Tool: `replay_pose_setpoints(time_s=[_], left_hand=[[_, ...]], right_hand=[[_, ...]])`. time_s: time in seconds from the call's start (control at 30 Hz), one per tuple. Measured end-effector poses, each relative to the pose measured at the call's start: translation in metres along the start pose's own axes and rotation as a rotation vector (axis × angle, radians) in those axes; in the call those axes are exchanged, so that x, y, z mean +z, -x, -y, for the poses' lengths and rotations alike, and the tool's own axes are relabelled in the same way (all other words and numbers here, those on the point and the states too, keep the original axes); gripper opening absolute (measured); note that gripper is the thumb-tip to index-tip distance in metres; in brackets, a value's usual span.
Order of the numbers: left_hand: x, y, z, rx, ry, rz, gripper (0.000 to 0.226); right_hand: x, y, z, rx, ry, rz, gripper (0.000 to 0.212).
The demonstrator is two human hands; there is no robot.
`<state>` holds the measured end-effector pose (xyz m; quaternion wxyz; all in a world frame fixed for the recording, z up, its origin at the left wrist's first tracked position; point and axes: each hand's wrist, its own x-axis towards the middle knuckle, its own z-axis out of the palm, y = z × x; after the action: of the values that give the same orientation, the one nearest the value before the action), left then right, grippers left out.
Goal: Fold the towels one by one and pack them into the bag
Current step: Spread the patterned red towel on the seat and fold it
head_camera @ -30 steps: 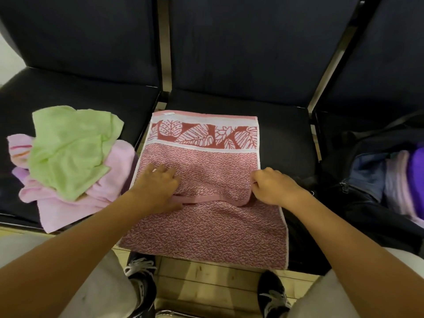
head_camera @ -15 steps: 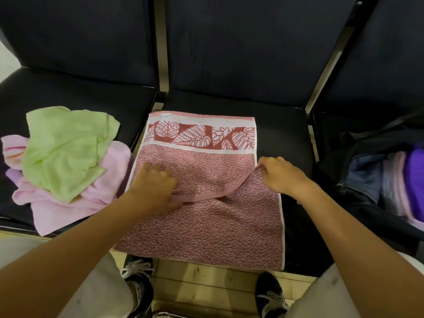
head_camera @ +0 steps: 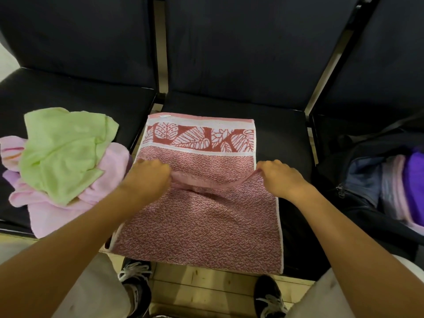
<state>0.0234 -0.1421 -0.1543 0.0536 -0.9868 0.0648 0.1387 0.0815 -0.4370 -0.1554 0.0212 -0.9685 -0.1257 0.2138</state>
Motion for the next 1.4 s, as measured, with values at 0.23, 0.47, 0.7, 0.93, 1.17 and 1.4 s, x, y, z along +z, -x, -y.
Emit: replay_pose_setpoints(time_s=[0.23,0.47,0.7,0.93,1.17,1.4], left_hand=[[-0.013,-0.01,0.049,-0.144,0.415,-0.146,0.014],[-0.01,-0.017,0.07,-0.11,0.427,-0.219,0.007],[0.016,-0.016,0.066,0.004,0.265,0.105,0.006],[0.018,-0.019,0.043,0.091,0.245,0.171,0.009],[0.009,-0.026,0.017,0.148,0.389,0.266,0.014],[-0.005,-0.041,0.038,0.122,0.379,0.298,0.024]], right_hand=[[-0.011,-0.004,0.001,-0.001,-0.237,-0.151,0.018],[0.002,-0.009,0.009,-0.11,-0.369,-0.076,0.021],[0.019,-0.005,0.019,-0.136,-0.107,0.257,0.047],[0.013,-0.002,0.009,-0.041,0.007,0.318,0.044],[0.007,0.015,-0.014,0.03,0.057,0.274,0.041],[0.002,0.023,-0.049,-0.037,-0.205,-0.015,0.021]])
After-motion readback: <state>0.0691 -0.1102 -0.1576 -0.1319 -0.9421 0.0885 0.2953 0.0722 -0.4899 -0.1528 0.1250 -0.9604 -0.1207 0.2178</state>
